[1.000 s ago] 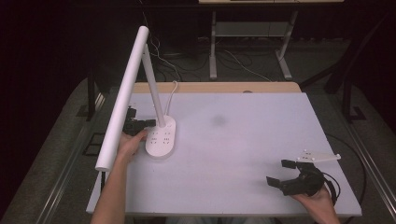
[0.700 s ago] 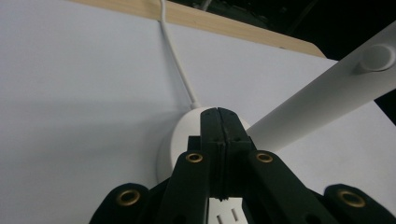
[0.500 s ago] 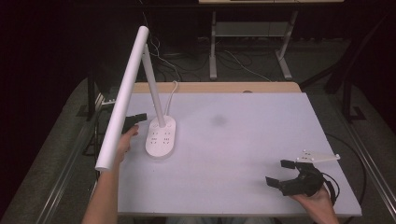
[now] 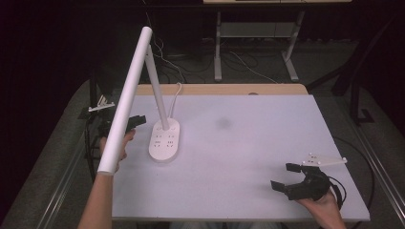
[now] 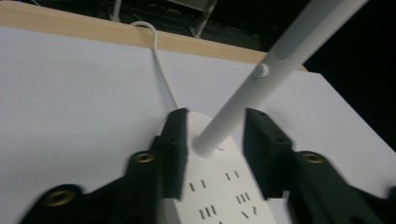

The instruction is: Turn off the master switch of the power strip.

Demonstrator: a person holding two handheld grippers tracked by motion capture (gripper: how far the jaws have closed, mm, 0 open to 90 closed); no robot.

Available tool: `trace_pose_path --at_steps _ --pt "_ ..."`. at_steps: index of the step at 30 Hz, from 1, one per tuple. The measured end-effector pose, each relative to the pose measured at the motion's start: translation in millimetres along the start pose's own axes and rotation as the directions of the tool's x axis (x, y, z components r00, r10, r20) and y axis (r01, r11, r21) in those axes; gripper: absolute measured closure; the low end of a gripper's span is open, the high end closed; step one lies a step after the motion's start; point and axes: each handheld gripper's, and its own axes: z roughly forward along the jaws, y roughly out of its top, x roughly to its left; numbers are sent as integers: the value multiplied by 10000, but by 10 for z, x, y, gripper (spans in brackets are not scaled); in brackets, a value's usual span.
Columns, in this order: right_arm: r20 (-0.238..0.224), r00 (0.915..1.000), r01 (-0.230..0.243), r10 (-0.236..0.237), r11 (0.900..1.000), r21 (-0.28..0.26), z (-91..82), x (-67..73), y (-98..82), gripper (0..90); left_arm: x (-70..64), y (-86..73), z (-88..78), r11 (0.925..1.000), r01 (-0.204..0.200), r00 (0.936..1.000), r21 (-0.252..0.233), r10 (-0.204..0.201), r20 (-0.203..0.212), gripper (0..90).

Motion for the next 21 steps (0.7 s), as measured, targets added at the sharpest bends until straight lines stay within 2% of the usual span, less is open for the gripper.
trace_pose_path --at_steps 2,5,7,8,9,10,13,17,21 --pt "-9 10000 32 -32 10000 -14 0 4 1 7 -19 -21 -72 9999 61 9995 -135 -57 308 439" --pt "19 10000 24 -24 10000 -37 -4 4 2 7 -28 -84 -148 9996 176 9986 -235 -164 504 304" --pt "33 10000 13 -13 10000 -55 -6 -2 0 7 -30 -128 -186 9997 103 9969 -241 -84 776 219" --pt "72 9999 71 -71 9999 -90 -5 -11 0 7 -30 -147 -203 9997 -83 9964 -222 102 846 167" --pt "79 10000 39 -39 10000 -74 -6 -12 0 7 -62 -172 -213 9997 58 9957 -216 -38 923 134" --pt "86 10000 38 -38 10000 -75 -6 -14 0 7 -87 -193 -224 9999 18 9965 -141 -6 833 116" --pt "99 9999 25 -24 10000 -68 -5 -12 0 7 -154 -263 -231 9997 -225 9958 24 222 894 15" --pt "106 9999 1 0 10000 -78 -4 -8 -1 7 -274 -375 -243 9976 -675 9932 123 660 958 0" --pt "93 9999 -45 45 10000 -14 -1 -2 -1 7 -391 -486 -239 9916 -1252 9871 324 1212 1051 0"
